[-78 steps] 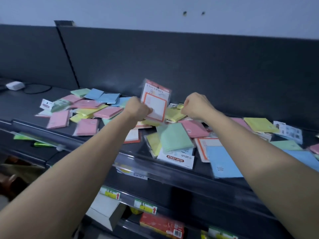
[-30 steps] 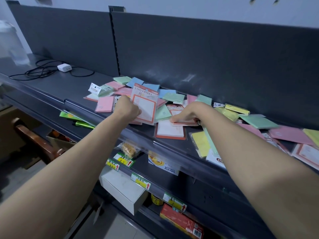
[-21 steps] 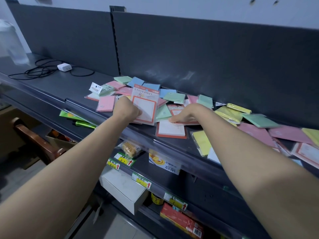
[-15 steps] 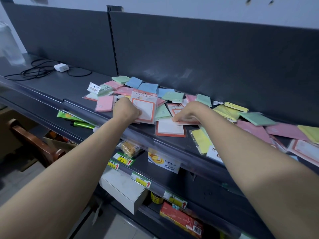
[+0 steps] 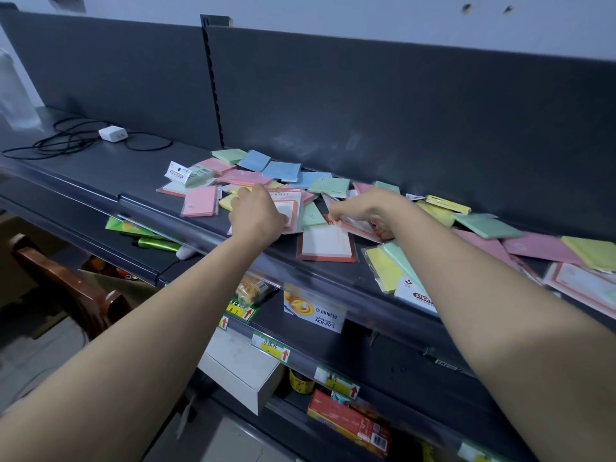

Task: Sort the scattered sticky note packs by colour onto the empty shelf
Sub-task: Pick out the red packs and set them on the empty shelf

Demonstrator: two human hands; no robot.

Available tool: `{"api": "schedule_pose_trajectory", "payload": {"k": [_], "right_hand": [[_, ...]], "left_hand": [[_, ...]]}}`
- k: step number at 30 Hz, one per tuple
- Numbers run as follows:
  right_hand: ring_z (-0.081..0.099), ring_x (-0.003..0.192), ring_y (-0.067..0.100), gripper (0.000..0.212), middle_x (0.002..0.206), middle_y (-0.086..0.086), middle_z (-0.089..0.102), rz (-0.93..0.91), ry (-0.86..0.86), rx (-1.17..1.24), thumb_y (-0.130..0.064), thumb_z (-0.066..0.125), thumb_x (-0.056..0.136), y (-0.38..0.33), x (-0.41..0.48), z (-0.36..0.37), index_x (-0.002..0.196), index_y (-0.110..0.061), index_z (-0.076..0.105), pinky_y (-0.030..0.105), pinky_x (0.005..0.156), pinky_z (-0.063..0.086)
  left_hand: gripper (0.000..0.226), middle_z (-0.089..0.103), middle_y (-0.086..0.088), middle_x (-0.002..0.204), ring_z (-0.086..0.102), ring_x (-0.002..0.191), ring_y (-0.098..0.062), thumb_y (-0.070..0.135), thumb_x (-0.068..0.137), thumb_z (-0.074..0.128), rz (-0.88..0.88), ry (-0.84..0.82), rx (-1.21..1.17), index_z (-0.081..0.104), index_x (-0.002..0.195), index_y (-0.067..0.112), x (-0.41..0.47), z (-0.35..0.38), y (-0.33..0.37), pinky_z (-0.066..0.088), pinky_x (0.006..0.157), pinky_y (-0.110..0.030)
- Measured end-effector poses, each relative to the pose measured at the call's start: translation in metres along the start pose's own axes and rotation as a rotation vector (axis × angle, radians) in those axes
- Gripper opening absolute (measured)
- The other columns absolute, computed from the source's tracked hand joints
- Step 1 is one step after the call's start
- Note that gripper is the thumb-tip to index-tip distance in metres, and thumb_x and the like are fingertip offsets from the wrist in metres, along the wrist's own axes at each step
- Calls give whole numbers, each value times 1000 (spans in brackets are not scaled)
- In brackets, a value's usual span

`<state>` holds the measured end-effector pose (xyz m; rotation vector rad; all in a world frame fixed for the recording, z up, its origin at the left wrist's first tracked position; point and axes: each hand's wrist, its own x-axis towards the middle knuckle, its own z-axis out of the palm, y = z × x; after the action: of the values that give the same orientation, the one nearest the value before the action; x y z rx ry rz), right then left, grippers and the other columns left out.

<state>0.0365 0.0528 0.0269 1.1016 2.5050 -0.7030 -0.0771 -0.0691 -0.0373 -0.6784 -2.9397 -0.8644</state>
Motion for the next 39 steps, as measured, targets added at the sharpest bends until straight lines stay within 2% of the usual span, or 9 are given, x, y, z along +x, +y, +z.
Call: {"api": "schedule_pose_trajectory", "payload": {"k": [5,9,13,17,19,25,28,32,39], "right_hand": [[37,83,25,39,99,12,41,12,-49,110,-40,50,83,0,-2,1,107,-11,41,32,72,33],[47,81,25,39,100,12,46,22,-39,182,-45,54,75,-2,-7,-6,96,-13,48,29,70,41],[48,76,23,36,89,8,51,-5,48,240,-43,58,61,0,-10,-11,81,-14,51,31,67,39],[61,91,27,43,99,8,63,-72,271,183,-43,61,63,17,-10,-7,95,-16,61,32,78,47],[49,108,27,45,106,10,54,-16,364,58,-45,59,71,28,-8,-3,106,-17,57,30,86,44],[45,89,28,102,113,13,45,124,321,-97,-50,55,32,64,29,5,126,-11,47,29,64,35],[48,99,29,91,123,13,48,82,323,-110,-57,68,56,72,8,2,130,-9,46,30,74,37],[43,123,31,56,132,13,50,44,405,-86,-38,60,89,87,8,-10,130,-3,46,29,93,42],[50,120,32,31,128,17,54,9,452,113,-14,53,92,101,14,-15,120,-1,51,29,75,39]], "left_hand": [[41,51,-18,120,51,107,-35,20,86,65,49,-10,25,50,120,1,-6,3,-1,43,82,-39],[22,59,-12,85,53,75,-29,21,85,63,57,-33,12,60,92,0,-15,-1,6,39,57,-29],[43,50,-5,67,48,61,-22,41,86,63,60,-214,75,44,67,8,-32,3,25,33,50,-28],[51,51,-5,79,53,80,-27,57,82,60,41,-284,125,44,78,8,-39,17,41,43,70,-32],[58,54,-4,89,55,90,-29,63,78,59,20,-266,162,49,92,8,-39,25,49,44,84,-36],[102,49,-13,124,47,115,-36,69,55,73,-67,-281,216,43,127,4,-38,43,64,37,81,-39],[89,53,-11,122,52,113,-34,57,62,78,-93,-294,190,44,126,4,-34,40,69,45,88,-38],[87,49,-13,125,51,117,-34,41,67,81,-144,-319,122,38,131,2,-30,42,74,47,94,-41],[85,51,-9,126,49,119,-33,64,67,69,-134,-277,194,45,128,9,-30,52,86,43,89,-36]]}}
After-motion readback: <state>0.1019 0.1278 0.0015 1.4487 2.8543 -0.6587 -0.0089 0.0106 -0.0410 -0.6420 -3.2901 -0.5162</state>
